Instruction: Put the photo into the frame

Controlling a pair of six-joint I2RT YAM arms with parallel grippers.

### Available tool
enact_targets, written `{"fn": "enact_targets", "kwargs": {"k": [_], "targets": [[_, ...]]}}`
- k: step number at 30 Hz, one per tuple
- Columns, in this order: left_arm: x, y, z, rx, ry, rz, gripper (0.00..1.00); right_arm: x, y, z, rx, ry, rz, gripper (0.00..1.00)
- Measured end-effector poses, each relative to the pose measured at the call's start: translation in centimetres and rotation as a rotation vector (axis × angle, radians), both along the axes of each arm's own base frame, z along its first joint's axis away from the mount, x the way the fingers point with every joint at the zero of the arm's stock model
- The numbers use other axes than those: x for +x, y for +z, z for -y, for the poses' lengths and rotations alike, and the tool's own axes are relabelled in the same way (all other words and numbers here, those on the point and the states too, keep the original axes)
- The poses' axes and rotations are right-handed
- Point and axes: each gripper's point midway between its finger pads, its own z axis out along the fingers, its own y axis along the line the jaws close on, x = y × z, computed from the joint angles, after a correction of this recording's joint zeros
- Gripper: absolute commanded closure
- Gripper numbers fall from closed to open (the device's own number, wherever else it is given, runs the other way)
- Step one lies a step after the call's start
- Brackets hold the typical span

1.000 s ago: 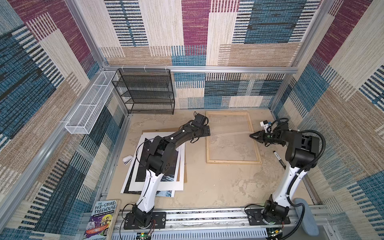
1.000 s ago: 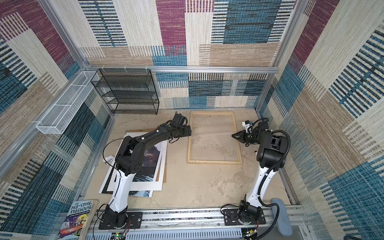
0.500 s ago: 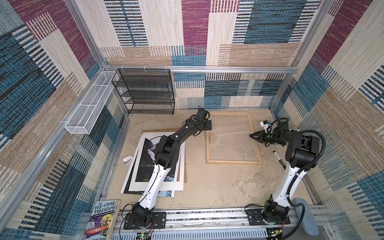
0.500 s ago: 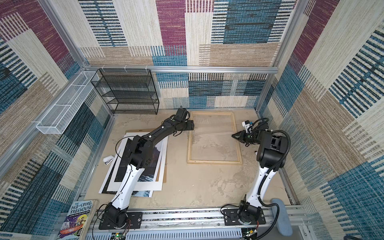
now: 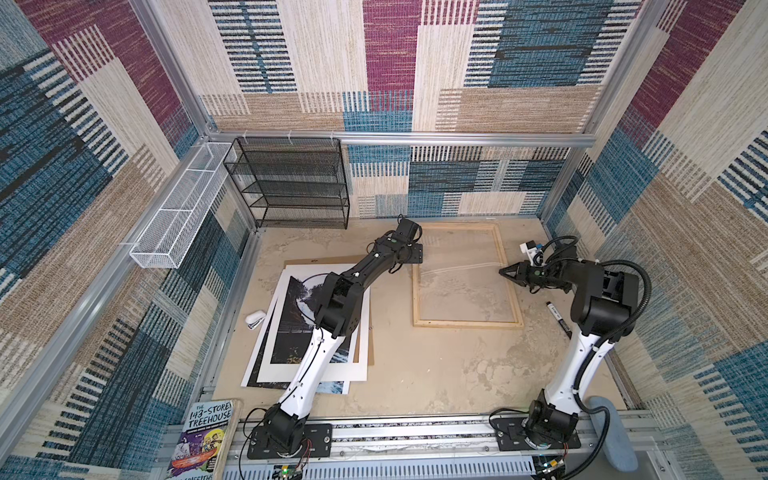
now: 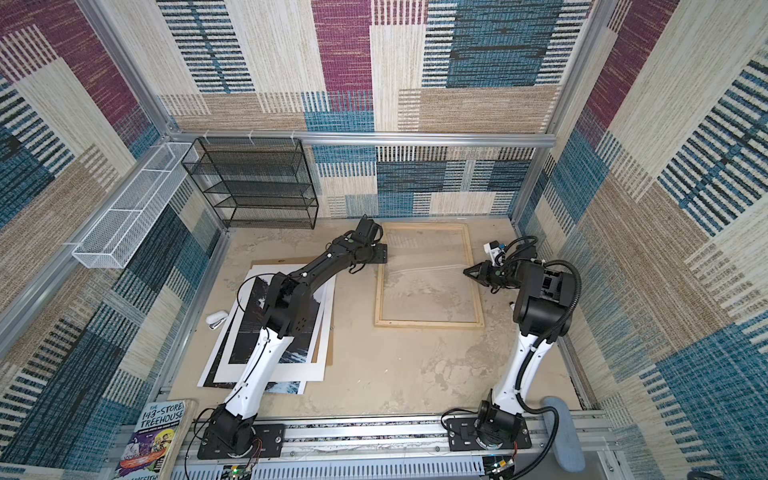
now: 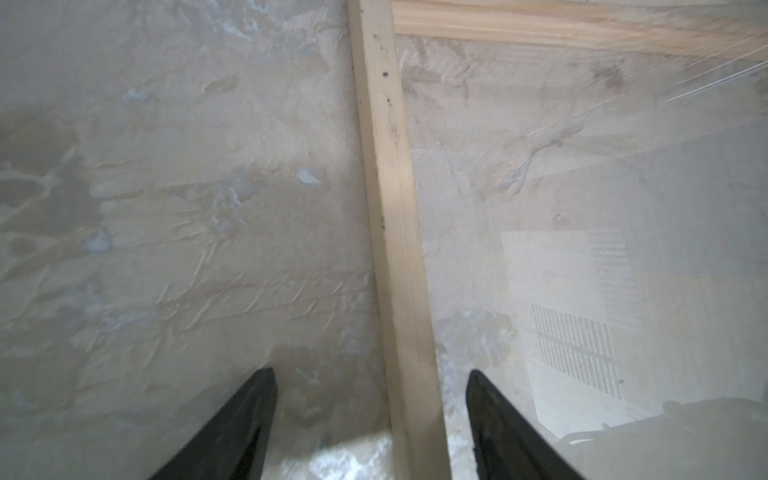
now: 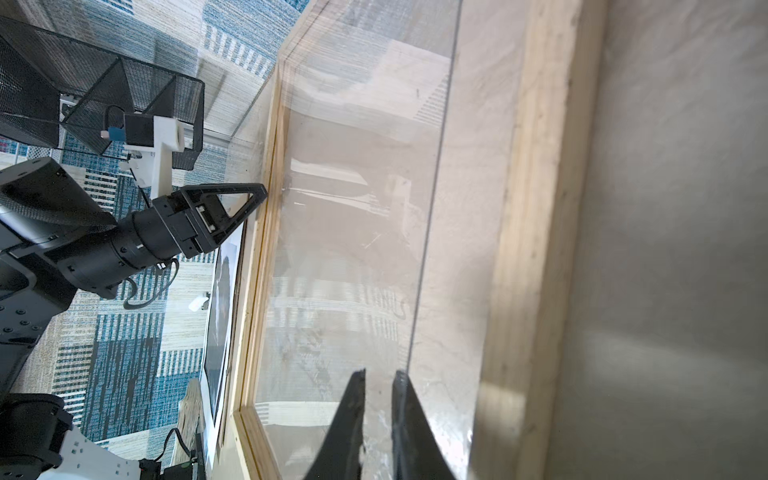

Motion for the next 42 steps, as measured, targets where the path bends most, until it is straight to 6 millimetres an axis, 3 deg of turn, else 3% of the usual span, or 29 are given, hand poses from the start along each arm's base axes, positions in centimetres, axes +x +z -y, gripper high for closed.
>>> {"fn": "enact_targets", "kwargs": {"k": [14, 22, 29, 42], "targets": [[-2.0, 0.4, 1.7, 0.115, -0.094, -0.008, 0.22, 0.0, 0.0, 0.0, 0.0, 0.0, -0.002, 0.83], [-3.3, -0.3, 0.4, 0.182, -0.093, -0.079, 0.22, 0.0, 0.0, 0.0, 0.0, 0.0, -0.001, 0.83], [-4.6, -0.7, 1.4, 0.206, -0.113, -0.089, 0.21, -0.1, -0.1, 0.1, -0.009, -0.004, -0.008, 0.83], [-4.6, -0.1, 0.7, 0.258, -0.101, -0.079, 0.22, -0.1, -0.3, 0.1, -0.015, -0.005, -0.012, 0.83]]}}
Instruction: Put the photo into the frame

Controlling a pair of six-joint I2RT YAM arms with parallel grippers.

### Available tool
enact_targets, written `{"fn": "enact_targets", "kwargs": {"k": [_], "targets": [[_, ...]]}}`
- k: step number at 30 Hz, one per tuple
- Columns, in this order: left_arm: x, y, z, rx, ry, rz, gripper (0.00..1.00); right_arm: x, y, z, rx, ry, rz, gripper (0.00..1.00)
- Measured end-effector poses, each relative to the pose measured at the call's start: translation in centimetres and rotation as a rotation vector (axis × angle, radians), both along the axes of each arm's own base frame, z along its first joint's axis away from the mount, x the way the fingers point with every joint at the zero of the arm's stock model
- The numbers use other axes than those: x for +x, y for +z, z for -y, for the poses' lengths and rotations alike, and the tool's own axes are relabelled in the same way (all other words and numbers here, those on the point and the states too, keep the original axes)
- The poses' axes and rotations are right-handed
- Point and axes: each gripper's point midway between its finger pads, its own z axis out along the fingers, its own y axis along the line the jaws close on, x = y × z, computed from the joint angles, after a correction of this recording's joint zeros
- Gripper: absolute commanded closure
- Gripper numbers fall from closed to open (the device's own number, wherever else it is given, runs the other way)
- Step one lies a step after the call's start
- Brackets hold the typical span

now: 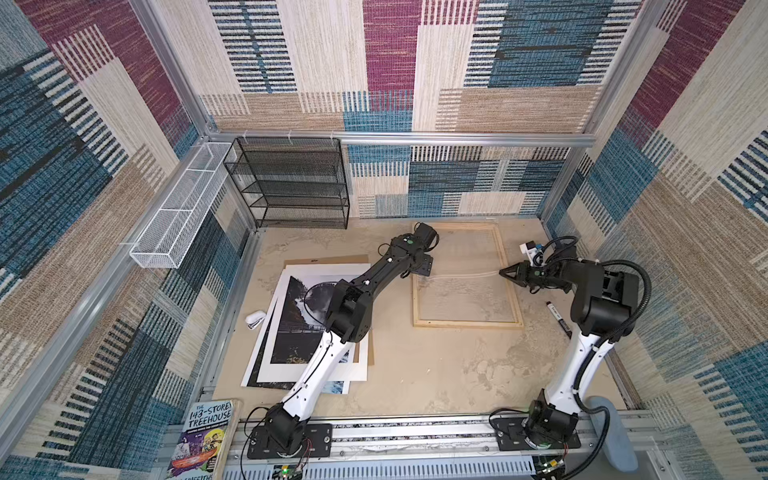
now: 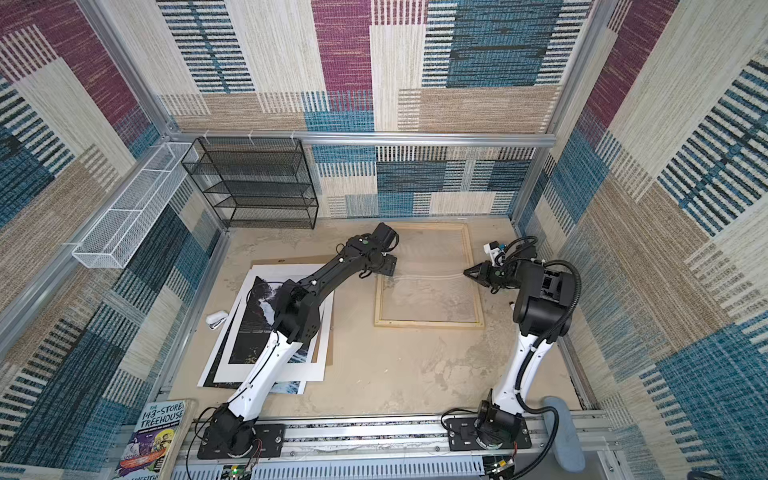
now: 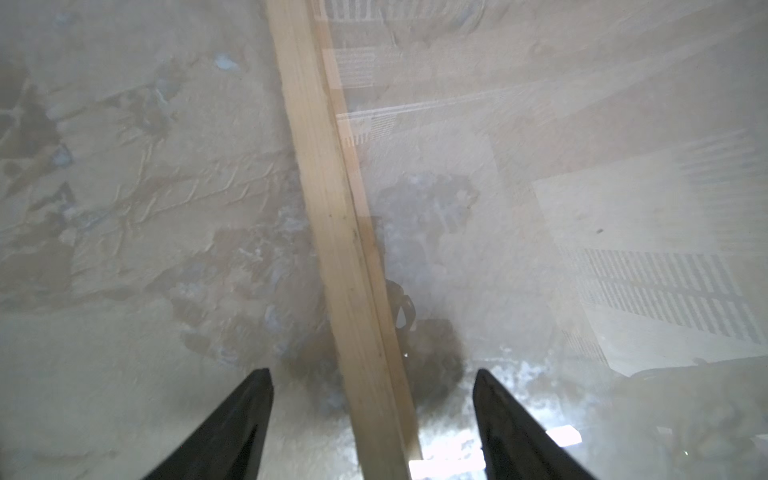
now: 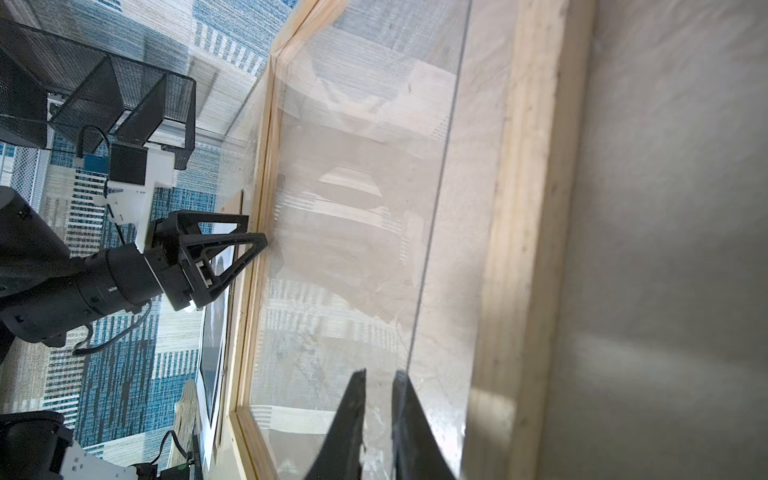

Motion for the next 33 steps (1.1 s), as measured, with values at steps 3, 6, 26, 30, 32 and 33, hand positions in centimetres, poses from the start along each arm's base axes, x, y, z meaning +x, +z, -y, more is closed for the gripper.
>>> {"fn": "enact_targets", "kwargs": {"k": [3, 6, 26, 30, 32, 33], "targets": [[-0.2, 1.2, -0.5, 0.011, 0.007, 0.008, 0.23, 0.0, 0.0, 0.0, 0.0, 0.0, 0.0, 0.83], [-0.3, 3.5, -1.2, 0.018, 0.022, 0.04, 0.23, 0.0, 0.0, 0.0, 0.0, 0.0, -0.002, 0.83], [-2.1, 5.0, -5.2, 0.115, 0.109, 0.072, 0.25, -0.1, -0.1, 0.0, -0.005, -0.003, -0.01, 0.67], [-2.2, 5.0, -5.3, 0.114, 0.112, 0.072, 0.25, -0.1, -0.2, 0.1, -0.007, -0.004, -0.013, 0.6], [-2.2, 5.0, -5.3, 0.115, 0.112, 0.071, 0.25, -0.1, -0.1, 0.0, -0.004, -0.002, -0.011, 0.58], [-2.3, 5.0, -5.4, 0.116, 0.112, 0.07, 0.25, -0.1, -0.1, 0.0, -0.003, -0.002, -0.01, 0.58]]}}
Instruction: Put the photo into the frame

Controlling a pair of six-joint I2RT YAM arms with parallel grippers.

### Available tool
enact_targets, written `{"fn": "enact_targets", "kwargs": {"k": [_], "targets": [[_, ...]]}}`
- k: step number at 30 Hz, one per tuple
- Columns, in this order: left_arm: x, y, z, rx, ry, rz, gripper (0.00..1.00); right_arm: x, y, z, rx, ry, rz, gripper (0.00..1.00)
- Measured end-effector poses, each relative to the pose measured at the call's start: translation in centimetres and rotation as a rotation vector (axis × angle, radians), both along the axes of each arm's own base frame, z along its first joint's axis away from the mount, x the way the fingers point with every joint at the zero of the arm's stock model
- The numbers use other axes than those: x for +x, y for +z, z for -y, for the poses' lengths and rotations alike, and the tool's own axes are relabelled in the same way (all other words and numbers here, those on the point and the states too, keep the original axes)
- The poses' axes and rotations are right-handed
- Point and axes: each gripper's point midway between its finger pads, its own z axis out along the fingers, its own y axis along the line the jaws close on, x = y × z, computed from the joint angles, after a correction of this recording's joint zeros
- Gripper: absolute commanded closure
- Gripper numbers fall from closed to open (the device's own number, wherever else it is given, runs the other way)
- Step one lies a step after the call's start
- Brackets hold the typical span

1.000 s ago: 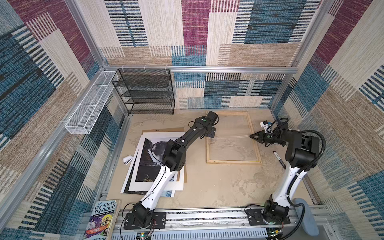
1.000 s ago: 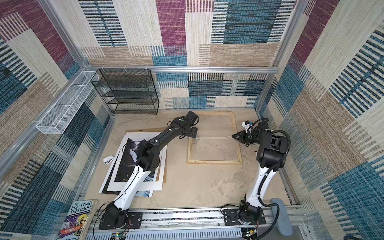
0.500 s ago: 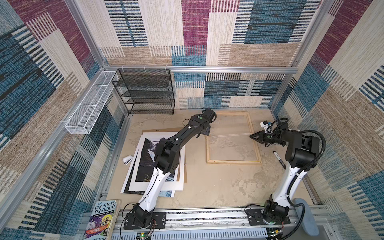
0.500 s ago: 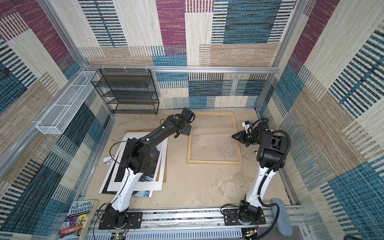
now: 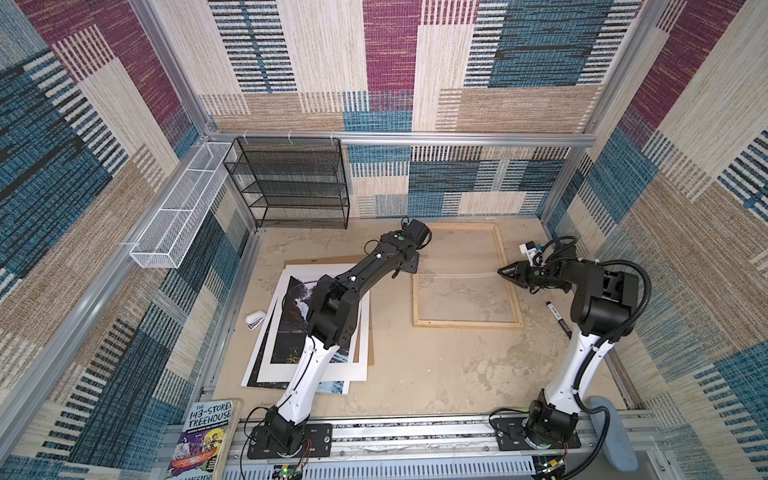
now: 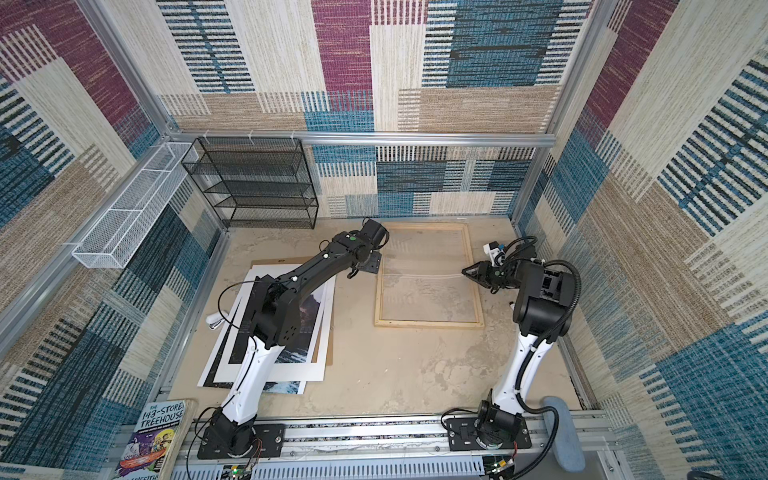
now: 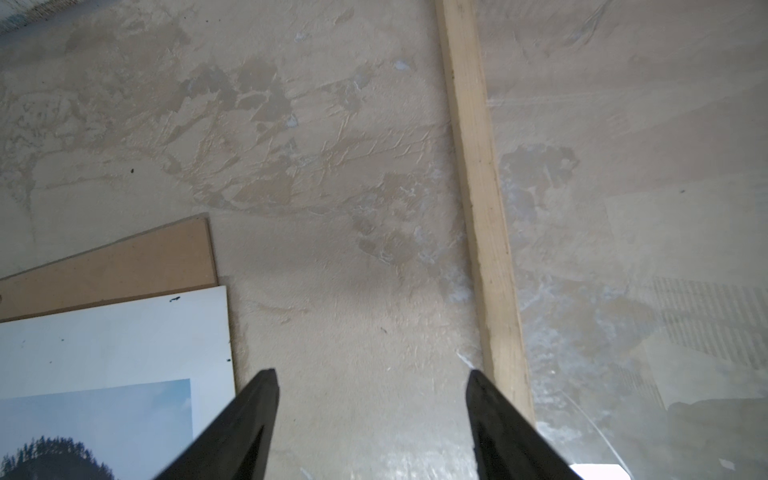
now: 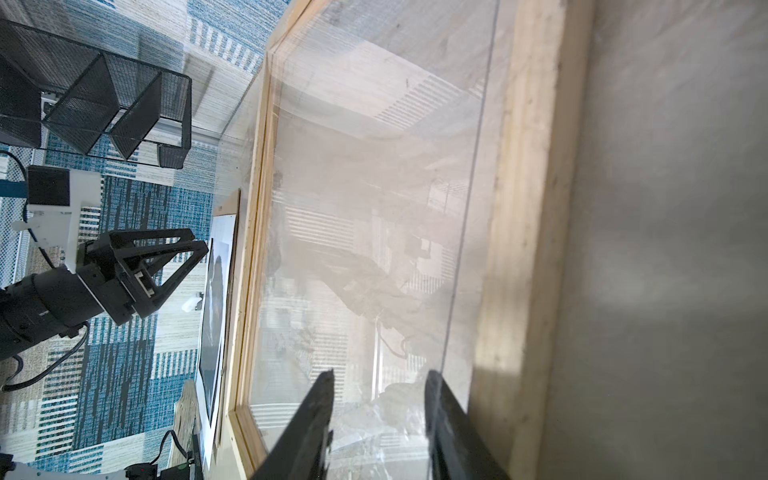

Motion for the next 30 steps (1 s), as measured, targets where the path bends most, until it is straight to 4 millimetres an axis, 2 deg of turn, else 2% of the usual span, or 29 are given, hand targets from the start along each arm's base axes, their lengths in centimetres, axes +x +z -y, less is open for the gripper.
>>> {"fn": "enact_targets", "kwargs": {"k": [13, 21, 30], "targets": [[-0.3, 0.3, -0.2, 0.0, 0.003, -0.002, 0.25, 0.1, 0.5, -0.1, -0.002, 0.002, 0.011, 0.43], [-0.4, 0.5, -0.3, -0.002, 0.003, 0.001, 0.25, 0.1, 0.6, 0.1, -0.013, -0.004, 0.013, 0.39], [-0.8, 0.2, -0.6, 0.003, 0.004, -0.009, 0.24, 0.1, 0.9, 2.8, -0.058, -0.082, 0.02, 0.35]]}}
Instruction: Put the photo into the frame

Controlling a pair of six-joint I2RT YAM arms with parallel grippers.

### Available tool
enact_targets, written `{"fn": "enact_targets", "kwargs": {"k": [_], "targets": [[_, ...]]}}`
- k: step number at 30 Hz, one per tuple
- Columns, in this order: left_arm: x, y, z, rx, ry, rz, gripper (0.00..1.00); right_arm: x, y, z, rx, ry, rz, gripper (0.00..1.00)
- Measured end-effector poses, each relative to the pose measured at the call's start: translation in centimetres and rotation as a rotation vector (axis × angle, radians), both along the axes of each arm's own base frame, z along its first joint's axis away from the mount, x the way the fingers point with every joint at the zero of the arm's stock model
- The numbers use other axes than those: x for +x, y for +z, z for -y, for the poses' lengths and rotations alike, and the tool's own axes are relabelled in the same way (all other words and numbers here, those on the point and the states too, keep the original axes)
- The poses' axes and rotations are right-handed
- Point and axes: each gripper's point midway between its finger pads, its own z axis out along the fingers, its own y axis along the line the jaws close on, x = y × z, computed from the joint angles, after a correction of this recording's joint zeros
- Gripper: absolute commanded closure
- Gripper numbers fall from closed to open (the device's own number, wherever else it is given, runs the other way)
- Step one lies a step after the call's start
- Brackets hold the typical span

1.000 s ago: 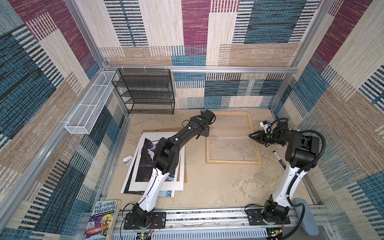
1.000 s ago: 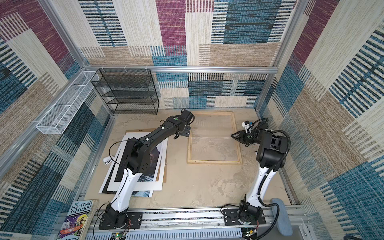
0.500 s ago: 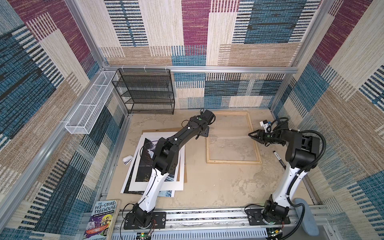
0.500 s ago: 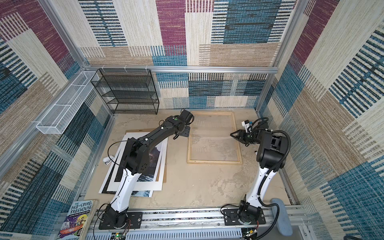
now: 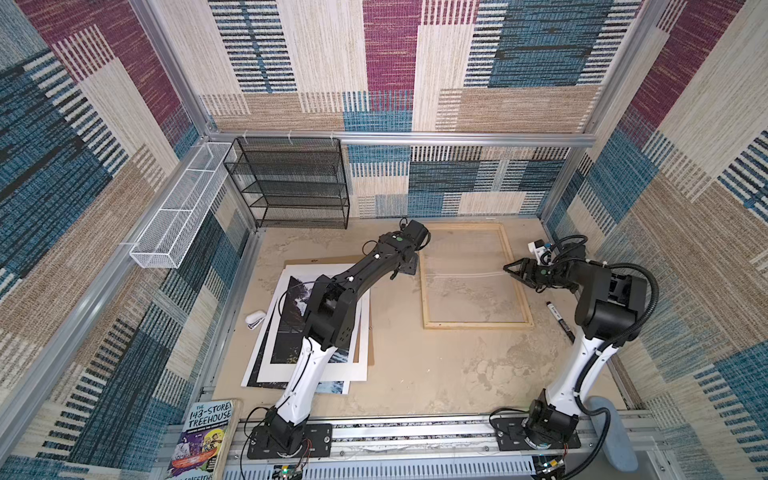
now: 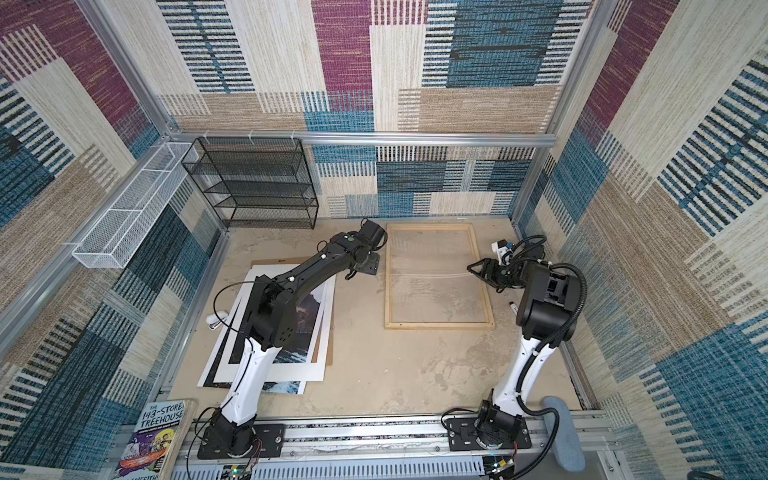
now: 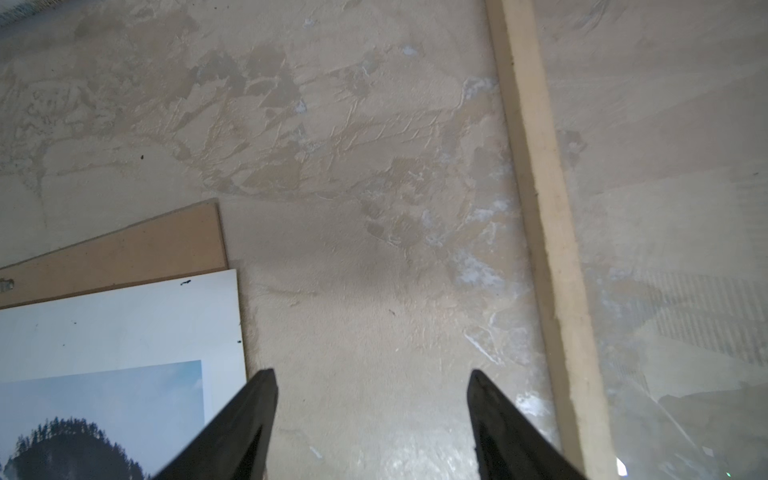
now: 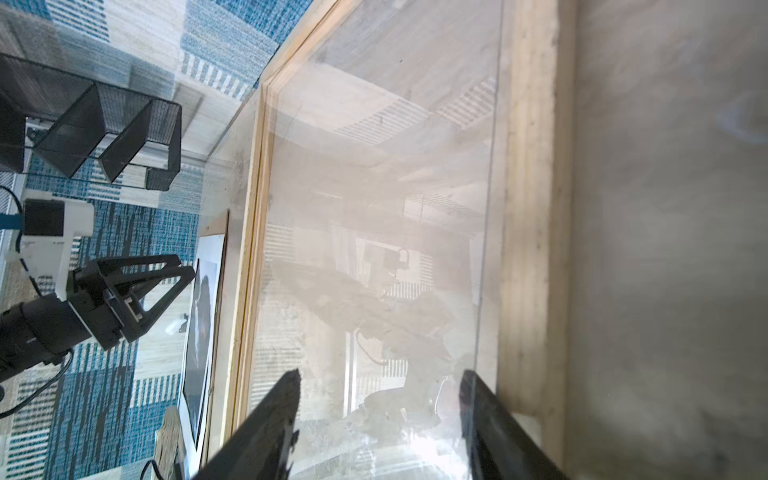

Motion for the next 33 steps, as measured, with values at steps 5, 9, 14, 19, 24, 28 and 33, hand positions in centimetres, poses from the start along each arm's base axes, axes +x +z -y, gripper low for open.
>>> {"fn": "enact_targets", "kwargs": {"k": [5, 9, 14, 19, 24, 28, 33], "targets": [[-0.3, -0.1, 0.0, -0.012, 0.009, -0.006, 0.24, 0.0, 0.1, 0.5, -0.018, -0.02, -0.005, 0.34], [-0.6, 0.0, 0.4, -0.048, 0.001, -0.011, 0.25, 0.0, 0.1, 0.6, -0.026, -0.029, -0.009, 0.34], [-1.5, -0.9, 2.5, -0.159, -0.03, -0.046, 0.25, 0.0, 0.1, 0.7, -0.028, -0.034, -0.012, 0.34], [-1.9, -1.0, 4.9, -0.256, -0.052, -0.056, 0.26, 0.1, 0.3, 0.9, -0.044, -0.043, -0.011, 0.34], [-2.2, -1.4, 6.3, -0.297, -0.077, -0.071, 0.26, 0.1, 0.6, 1.4, -0.076, -0.066, -0.015, 0.34], [-2.2, -1.2, 7.2, -0.326, -0.092, -0.07, 0.27, 0.2, 0.8, 1.5, -0.082, -0.073, -0.013, 0.34], [-2.1, -1.5, 7.7, -0.338, -0.102, -0.07, 0.28, 0.3, 0.9, 1.7, -0.093, -0.081, -0.008, 0.34]]}}
